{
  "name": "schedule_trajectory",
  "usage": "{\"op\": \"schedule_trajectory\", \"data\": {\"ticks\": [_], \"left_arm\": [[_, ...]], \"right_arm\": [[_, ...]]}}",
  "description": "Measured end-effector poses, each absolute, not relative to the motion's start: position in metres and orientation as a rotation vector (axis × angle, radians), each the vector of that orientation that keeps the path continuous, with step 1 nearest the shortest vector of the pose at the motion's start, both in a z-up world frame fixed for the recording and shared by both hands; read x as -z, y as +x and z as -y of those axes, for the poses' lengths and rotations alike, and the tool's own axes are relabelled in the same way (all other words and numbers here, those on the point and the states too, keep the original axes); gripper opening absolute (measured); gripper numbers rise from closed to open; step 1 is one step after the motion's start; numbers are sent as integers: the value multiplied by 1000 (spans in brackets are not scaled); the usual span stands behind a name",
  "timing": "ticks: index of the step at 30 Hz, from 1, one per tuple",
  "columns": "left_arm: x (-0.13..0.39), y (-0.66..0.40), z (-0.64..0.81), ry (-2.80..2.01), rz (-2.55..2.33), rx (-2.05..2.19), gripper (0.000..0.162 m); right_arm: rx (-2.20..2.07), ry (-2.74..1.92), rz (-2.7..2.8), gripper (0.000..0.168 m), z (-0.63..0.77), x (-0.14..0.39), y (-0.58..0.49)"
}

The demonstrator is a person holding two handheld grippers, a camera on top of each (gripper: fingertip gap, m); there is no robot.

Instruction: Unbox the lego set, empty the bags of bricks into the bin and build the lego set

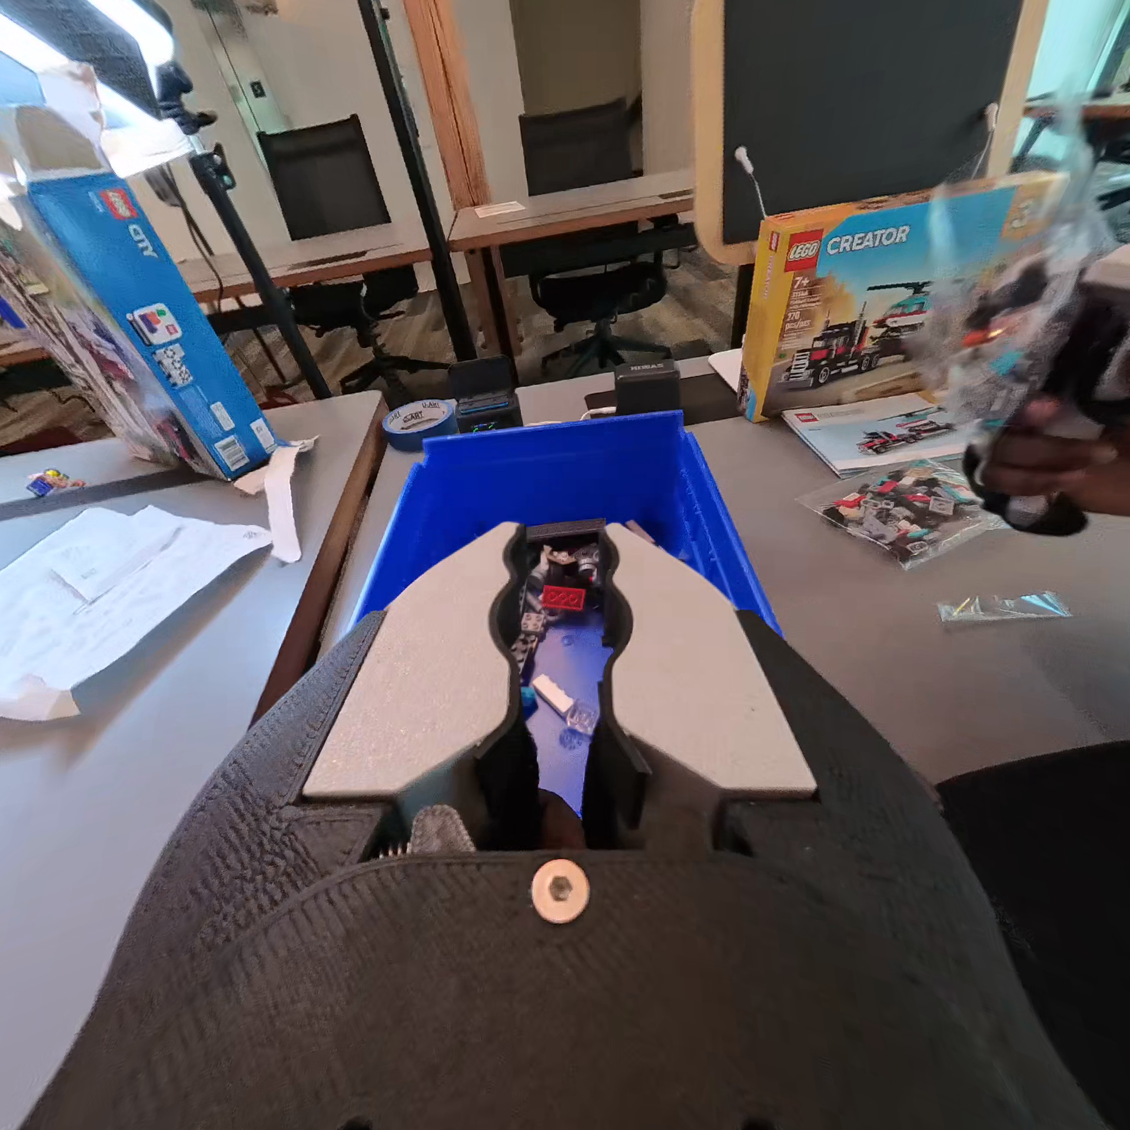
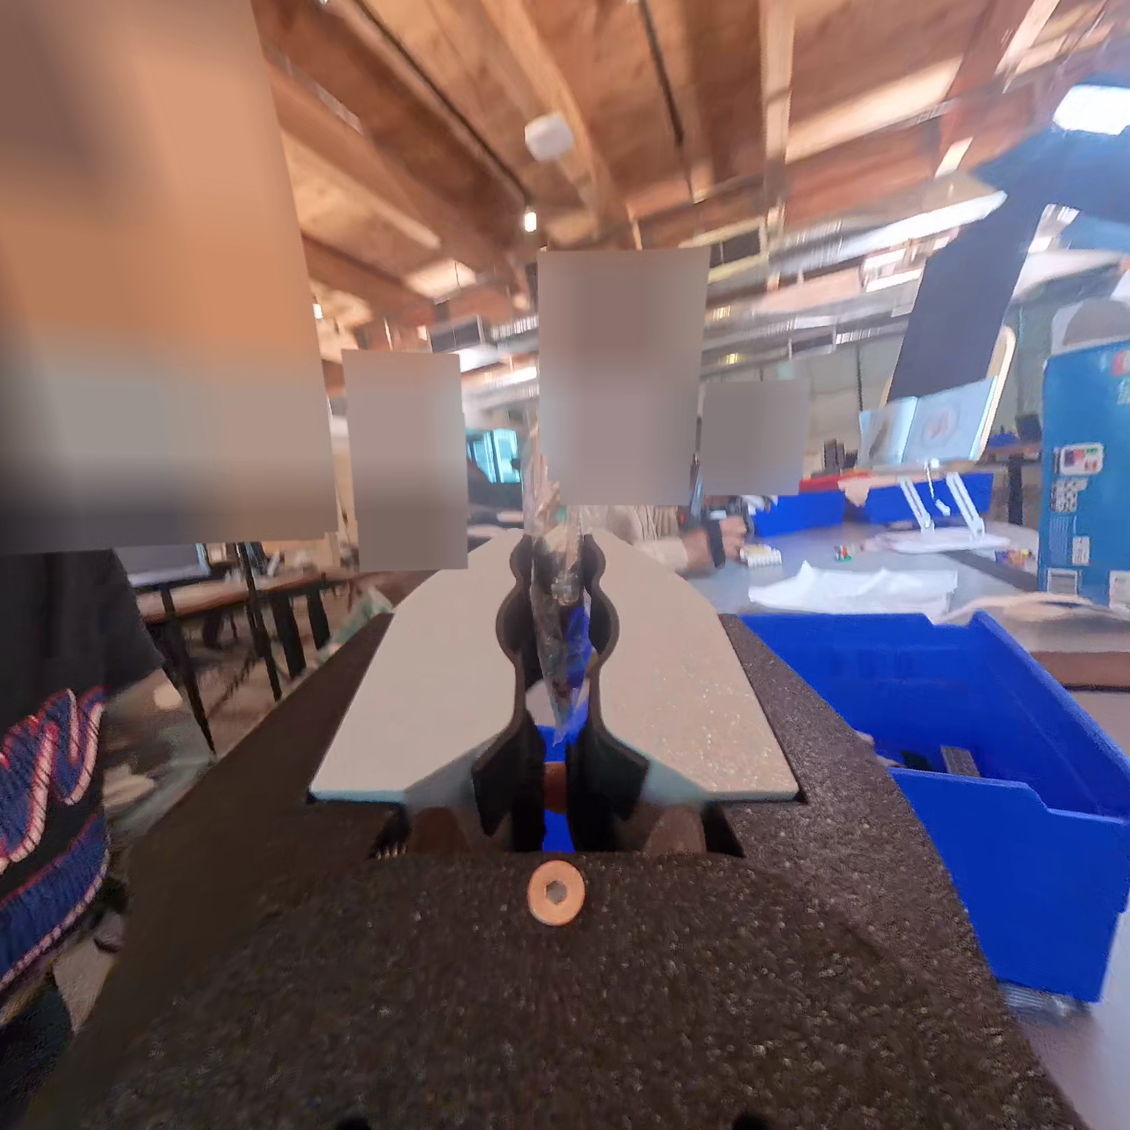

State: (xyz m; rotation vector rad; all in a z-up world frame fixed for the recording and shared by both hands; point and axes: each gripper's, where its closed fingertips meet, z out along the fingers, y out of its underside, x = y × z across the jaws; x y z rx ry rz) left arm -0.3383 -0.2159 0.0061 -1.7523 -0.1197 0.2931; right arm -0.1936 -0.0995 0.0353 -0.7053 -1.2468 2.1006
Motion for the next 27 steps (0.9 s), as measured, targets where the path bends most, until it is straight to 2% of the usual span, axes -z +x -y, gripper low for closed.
{"op": "schedule_trajectory", "data": {"ticks": [12, 19, 27], "left_arm": [[40, -313, 228, -1902, -194, -94, 25], [58, -296, 224, -1973, -309, -8, 38], [61, -294, 220, -1993, -330, -19, 43]], "right_arm": [[-1649, -920, 2051, 16, 134, 31, -283], [-1426, -1029, 2245, 16, 122, 42, -311], [-1167, -1147, 2415, 16, 118, 54, -321]]}}
